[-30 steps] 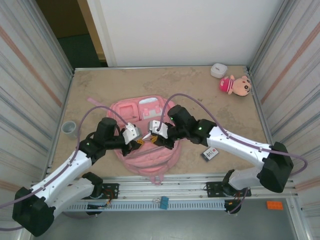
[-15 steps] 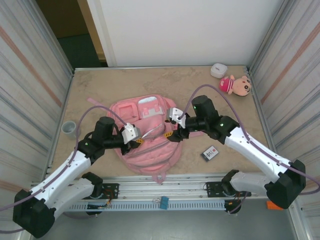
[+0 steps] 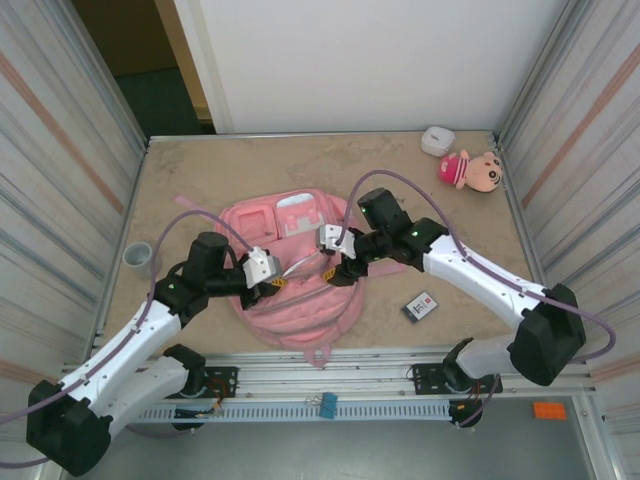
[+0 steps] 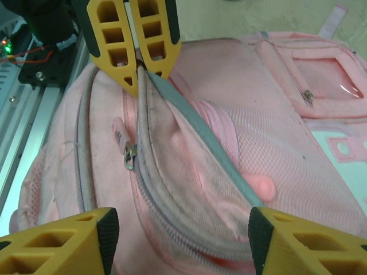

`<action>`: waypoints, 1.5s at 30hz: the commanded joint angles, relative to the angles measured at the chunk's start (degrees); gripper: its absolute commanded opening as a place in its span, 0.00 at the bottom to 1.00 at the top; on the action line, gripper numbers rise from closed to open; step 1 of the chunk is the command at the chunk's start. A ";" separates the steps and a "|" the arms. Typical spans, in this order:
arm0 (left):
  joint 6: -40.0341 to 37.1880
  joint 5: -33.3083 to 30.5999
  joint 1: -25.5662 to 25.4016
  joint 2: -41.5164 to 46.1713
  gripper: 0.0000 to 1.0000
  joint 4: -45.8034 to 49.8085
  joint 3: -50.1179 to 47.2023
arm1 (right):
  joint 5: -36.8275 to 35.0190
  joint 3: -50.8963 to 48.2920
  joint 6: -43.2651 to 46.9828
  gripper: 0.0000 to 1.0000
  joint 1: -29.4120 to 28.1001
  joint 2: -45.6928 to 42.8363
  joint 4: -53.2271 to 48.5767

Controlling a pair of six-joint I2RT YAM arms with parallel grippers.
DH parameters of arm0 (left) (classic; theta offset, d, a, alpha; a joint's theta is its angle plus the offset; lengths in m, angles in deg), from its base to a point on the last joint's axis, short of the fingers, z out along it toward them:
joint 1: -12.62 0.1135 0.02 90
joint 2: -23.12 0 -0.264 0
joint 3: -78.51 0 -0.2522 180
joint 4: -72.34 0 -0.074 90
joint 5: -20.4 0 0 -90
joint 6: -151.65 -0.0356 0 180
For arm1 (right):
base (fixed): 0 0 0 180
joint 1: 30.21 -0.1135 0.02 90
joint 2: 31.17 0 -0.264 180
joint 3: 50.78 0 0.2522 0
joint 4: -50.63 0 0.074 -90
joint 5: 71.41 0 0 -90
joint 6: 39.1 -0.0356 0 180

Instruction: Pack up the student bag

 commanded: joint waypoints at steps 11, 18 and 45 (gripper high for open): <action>20.05 -5.57 -3.20 5.03 0.42 3.47 7.92 | -0.75 2.25 -4.29 0.00 -1.41 3.18 5.71; 49.65 -25.66 -15.42 10.59 0.48 12.78 11.54 | 2.38 2.02 -6.64 0.00 -2.02 2.97 7.92; 77.61 -27.62 -20.84 -6.51 0.39 0.83 10.08 | 4.96 2.42 -9.55 0.00 -3.83 3.17 9.02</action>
